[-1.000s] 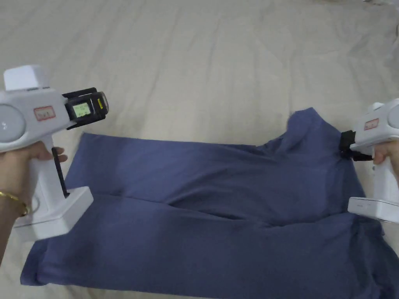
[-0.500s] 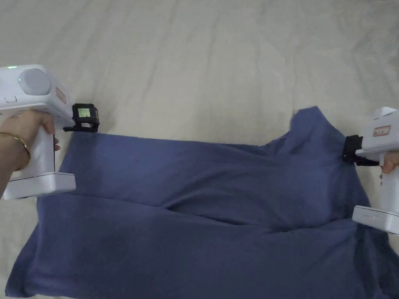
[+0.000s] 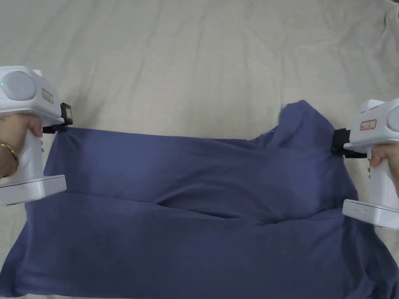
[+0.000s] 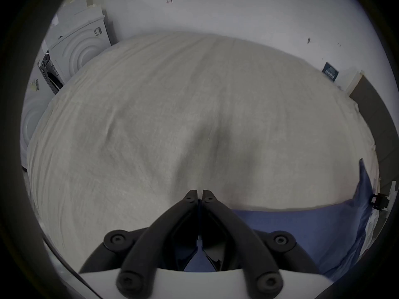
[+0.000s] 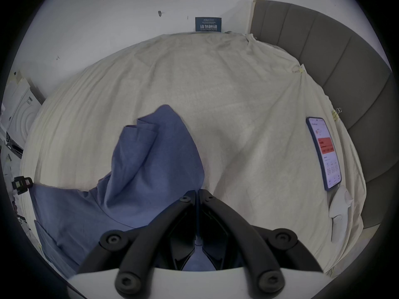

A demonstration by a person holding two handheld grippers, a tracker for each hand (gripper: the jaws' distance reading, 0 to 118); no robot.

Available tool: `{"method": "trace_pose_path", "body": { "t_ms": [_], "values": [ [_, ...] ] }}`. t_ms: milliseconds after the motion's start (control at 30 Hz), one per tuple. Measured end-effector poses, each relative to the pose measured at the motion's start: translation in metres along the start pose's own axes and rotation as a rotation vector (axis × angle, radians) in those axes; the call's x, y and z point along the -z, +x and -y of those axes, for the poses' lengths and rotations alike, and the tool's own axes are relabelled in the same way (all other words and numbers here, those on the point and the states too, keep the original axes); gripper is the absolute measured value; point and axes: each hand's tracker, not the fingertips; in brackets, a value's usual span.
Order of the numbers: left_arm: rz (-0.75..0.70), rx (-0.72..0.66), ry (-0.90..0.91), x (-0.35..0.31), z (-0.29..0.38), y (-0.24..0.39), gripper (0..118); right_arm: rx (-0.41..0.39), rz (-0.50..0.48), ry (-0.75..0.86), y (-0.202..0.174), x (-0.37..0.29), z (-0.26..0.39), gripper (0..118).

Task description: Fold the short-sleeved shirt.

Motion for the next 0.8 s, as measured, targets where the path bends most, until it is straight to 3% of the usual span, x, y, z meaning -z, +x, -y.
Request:
{"method": "trace_pose_path", "body": {
  "t_ms": [100,300,500,800],
  "values": [
    [0.062,-0.043,0.070,-0.029,-0.001,-0.010,0,-0.007,-0.003,0.025,0.000,-0.018,0.000,1],
    [0.090,0.020,0.170,-0.093,0.019,-0.025,0,-0.029,-0.009,0.129,0.006,-0.074,0.016,1],
    [0.130,0.012,0.231,-0.143,0.056,-0.045,0,0.005,-0.057,0.202,0.031,-0.126,0.058,1],
    [0.090,0.096,0.183,-0.147,0.139,-0.057,0,-0.004,-0.054,0.185,0.045,-0.148,0.151,1]
  ]
}}
